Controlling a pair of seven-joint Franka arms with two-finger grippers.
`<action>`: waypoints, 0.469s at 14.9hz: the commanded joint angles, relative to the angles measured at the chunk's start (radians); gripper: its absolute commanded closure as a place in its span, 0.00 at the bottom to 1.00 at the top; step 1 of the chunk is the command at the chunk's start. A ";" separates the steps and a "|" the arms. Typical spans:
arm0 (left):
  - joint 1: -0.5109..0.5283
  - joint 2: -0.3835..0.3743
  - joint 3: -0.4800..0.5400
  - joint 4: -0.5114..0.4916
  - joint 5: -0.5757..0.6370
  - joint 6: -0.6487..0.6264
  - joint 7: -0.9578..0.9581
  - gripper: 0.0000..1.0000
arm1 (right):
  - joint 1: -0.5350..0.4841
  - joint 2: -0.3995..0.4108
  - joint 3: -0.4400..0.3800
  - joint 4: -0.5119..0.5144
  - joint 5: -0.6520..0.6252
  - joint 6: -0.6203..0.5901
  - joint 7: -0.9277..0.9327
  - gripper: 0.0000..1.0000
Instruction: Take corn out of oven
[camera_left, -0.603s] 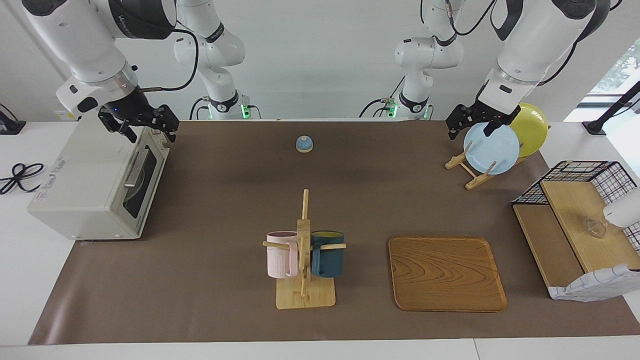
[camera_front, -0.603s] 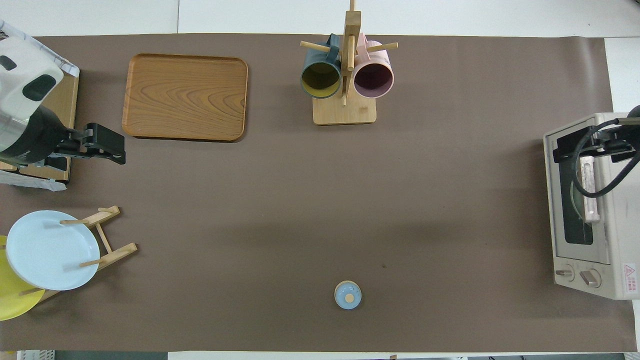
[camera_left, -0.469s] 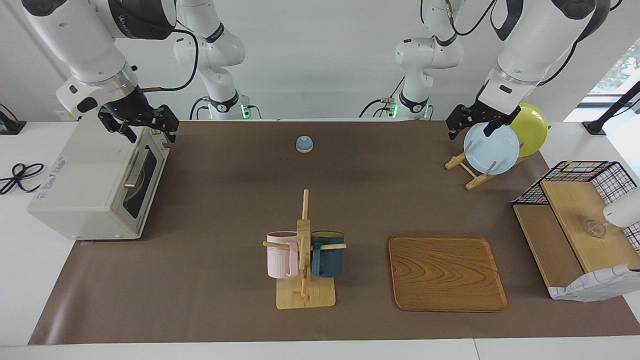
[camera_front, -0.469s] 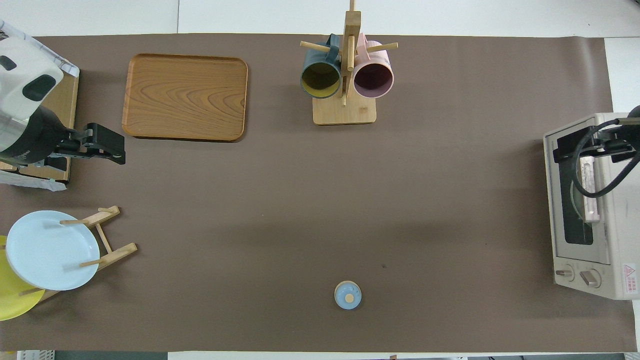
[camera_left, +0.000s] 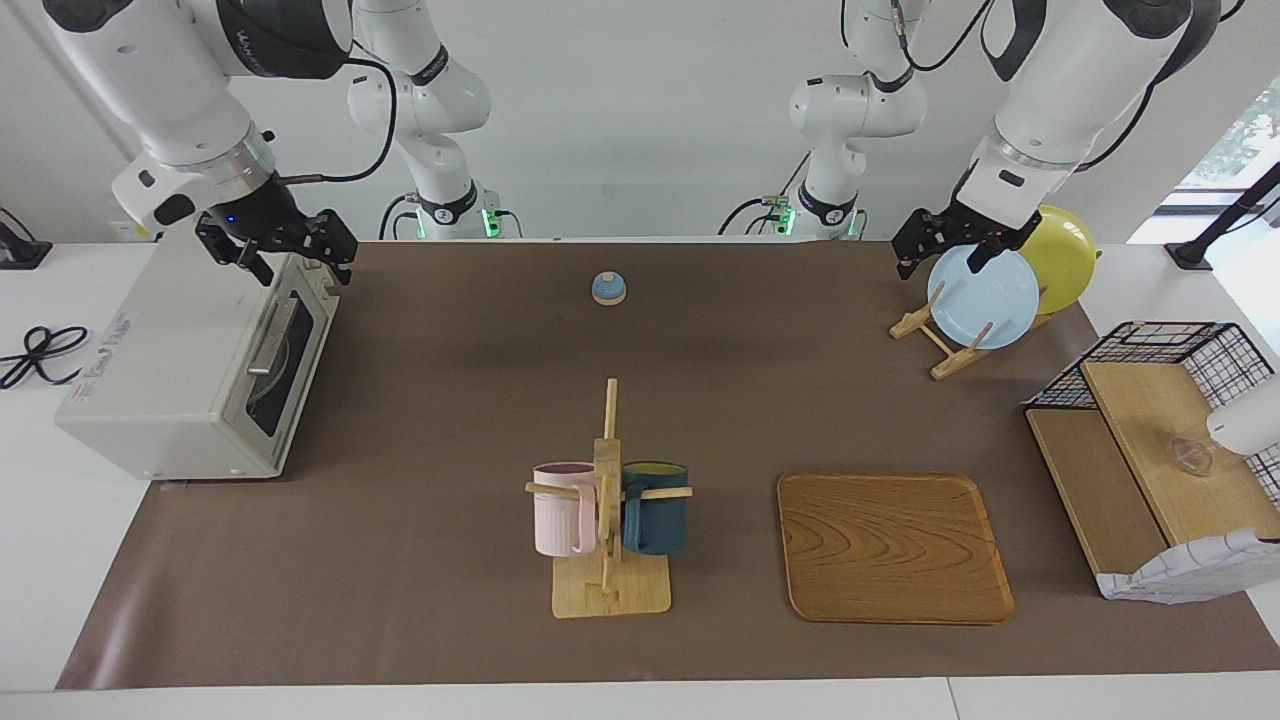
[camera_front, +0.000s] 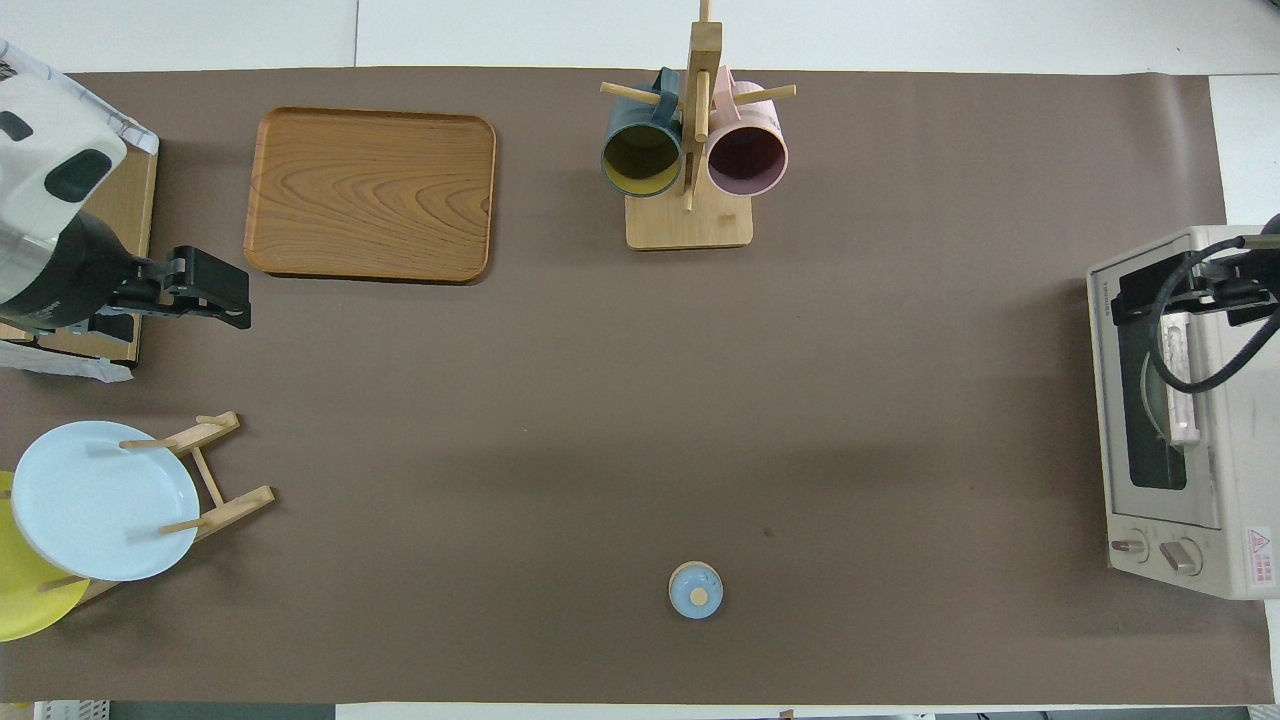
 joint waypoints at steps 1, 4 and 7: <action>0.006 -0.022 -0.002 -0.027 0.008 0.011 0.002 0.00 | -0.032 -0.012 -0.001 -0.024 0.001 0.005 0.012 0.00; 0.006 -0.022 -0.002 -0.027 0.008 0.011 0.001 0.00 | -0.032 -0.018 -0.001 -0.043 0.001 -0.001 0.009 0.00; 0.006 -0.022 -0.002 -0.027 0.008 0.011 0.001 0.00 | -0.029 -0.020 -0.001 -0.041 0.001 -0.003 0.007 0.00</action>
